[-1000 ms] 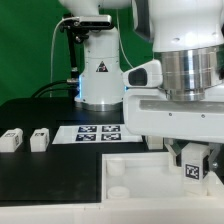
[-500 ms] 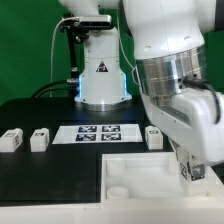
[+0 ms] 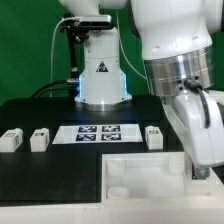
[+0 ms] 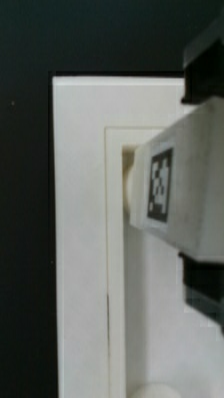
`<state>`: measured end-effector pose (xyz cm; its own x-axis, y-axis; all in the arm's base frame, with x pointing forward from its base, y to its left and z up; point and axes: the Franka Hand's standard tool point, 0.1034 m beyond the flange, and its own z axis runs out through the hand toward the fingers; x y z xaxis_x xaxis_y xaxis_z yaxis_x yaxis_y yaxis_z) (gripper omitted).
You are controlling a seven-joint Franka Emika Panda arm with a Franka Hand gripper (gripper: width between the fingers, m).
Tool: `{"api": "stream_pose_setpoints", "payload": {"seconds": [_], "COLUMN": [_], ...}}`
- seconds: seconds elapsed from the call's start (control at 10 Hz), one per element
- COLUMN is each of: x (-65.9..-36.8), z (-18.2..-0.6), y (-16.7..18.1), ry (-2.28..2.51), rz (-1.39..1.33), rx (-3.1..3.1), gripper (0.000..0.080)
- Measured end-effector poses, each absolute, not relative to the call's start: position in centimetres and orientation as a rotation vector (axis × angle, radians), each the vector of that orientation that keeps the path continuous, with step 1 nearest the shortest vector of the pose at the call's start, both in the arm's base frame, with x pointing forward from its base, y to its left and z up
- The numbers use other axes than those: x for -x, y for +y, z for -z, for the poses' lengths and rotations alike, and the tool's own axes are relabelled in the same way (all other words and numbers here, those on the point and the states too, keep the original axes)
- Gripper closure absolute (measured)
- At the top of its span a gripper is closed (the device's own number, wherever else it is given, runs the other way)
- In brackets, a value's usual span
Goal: Assemble one leg
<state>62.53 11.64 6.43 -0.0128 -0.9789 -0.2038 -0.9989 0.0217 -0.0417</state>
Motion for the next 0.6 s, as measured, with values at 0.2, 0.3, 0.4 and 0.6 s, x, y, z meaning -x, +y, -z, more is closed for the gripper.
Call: {"api": "stream_pose_setpoints", "payload": {"seconds": [0.2,0.3,0.4,0.6], "x": [-62.40,-62.34,-62.34,-62.35], "z": [-6.78,-6.93,-6.85,-6.75], "y": [11.87,12.07,12.02,11.73], "ry": [1.664,1.518,1.348,0.947], "rz": [-0.088,-0.069,-0.054,-0.018], "rx": [2.482,2.588,2.679,2.855], "gripper": [0.0171,0.0156,0.0151,0.0150]}}
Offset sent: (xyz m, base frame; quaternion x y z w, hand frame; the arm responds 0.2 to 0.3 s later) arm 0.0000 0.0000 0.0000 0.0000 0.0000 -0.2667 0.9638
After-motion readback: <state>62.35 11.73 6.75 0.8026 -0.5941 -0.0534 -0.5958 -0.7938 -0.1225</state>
